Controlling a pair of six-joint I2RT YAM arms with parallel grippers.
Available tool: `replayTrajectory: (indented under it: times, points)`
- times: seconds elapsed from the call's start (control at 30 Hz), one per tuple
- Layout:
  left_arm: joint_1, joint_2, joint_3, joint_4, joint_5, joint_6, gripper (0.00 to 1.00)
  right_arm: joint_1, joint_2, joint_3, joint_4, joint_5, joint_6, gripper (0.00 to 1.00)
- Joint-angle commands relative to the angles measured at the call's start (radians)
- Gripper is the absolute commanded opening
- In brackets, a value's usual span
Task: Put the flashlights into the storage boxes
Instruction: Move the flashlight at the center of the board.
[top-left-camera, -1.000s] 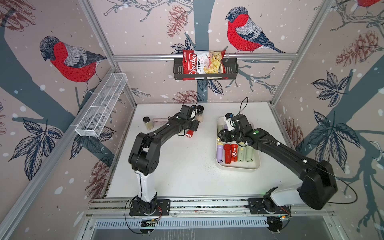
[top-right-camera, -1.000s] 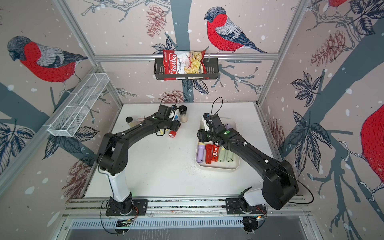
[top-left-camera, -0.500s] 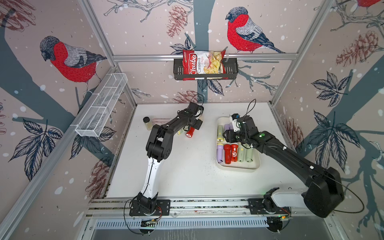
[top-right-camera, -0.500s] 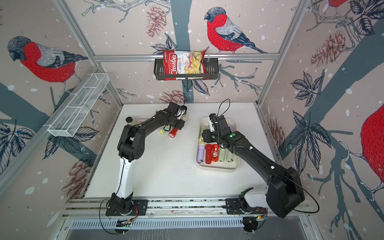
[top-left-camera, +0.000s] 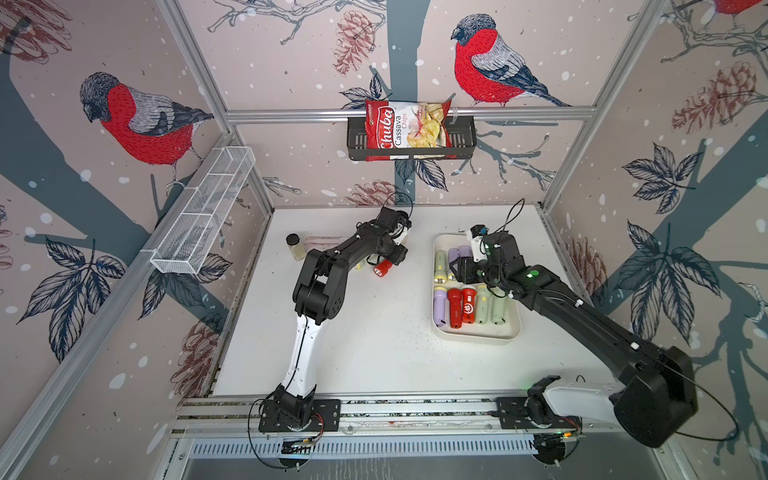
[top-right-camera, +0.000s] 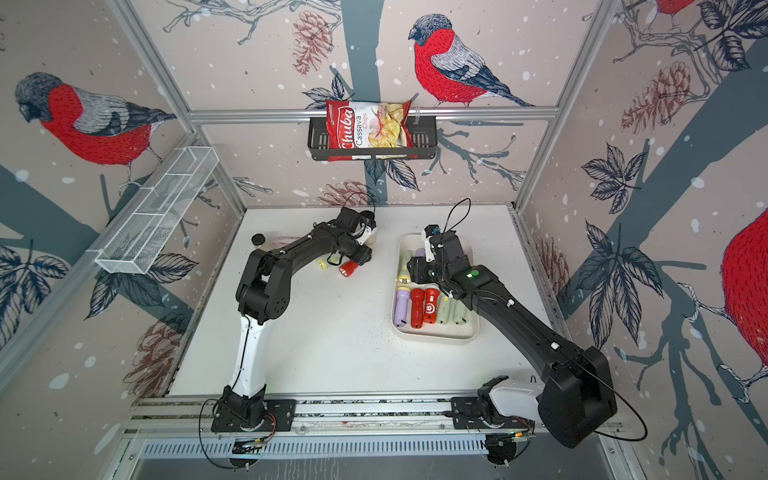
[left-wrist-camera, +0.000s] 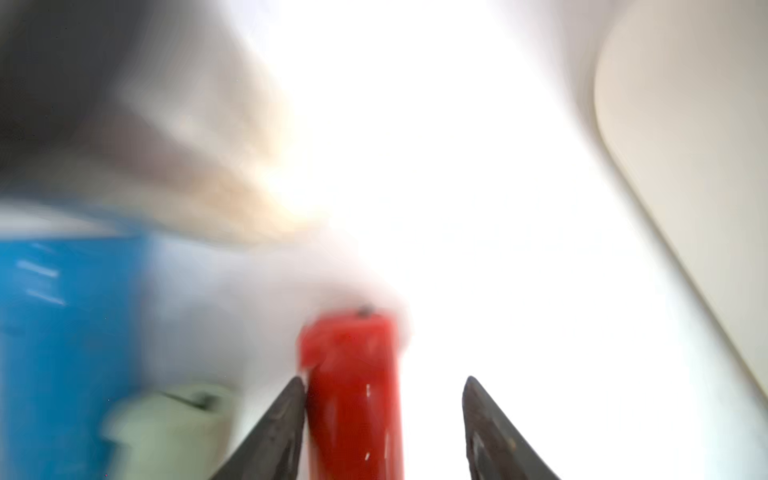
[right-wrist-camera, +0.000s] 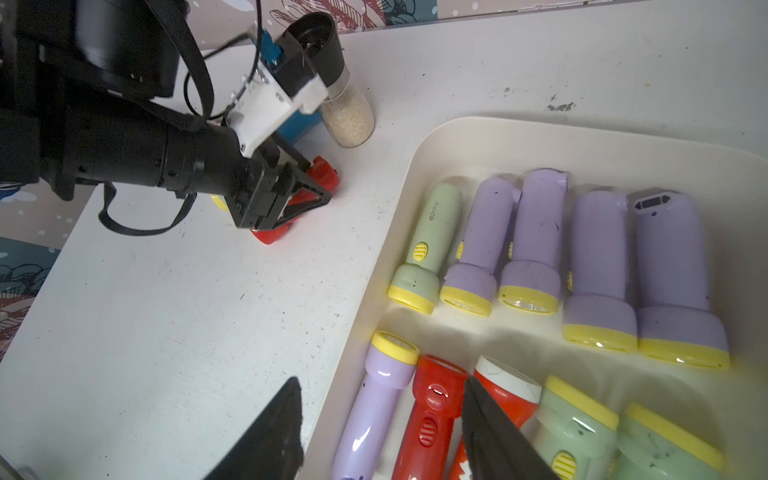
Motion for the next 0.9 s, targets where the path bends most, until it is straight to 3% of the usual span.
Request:
replayTrajectory:
  times: [0.0, 0.3, 0.47, 0.87]
  points:
    - [-0.006, -0.026, -0.024, -0.064, 0.046, 0.045, 0.59, 0.001, -0.006, -0.002, 0.022, -0.011, 0.013, 0.61]
    - [-0.062, -0.124, -0.172, -0.053, 0.143, 0.154, 0.58, 0.006, -0.006, -0.004, 0.022, -0.023, 0.017, 0.62]
    - [-0.084, -0.154, -0.227, -0.082, 0.115, 0.208, 0.56, 0.015, -0.006, -0.001, 0.02, -0.024, 0.018, 0.61]
    - [-0.083, -0.252, -0.357, -0.126, 0.076, 0.42, 0.41, 0.044, 0.002, 0.008, 0.032, -0.021, 0.014, 0.62]
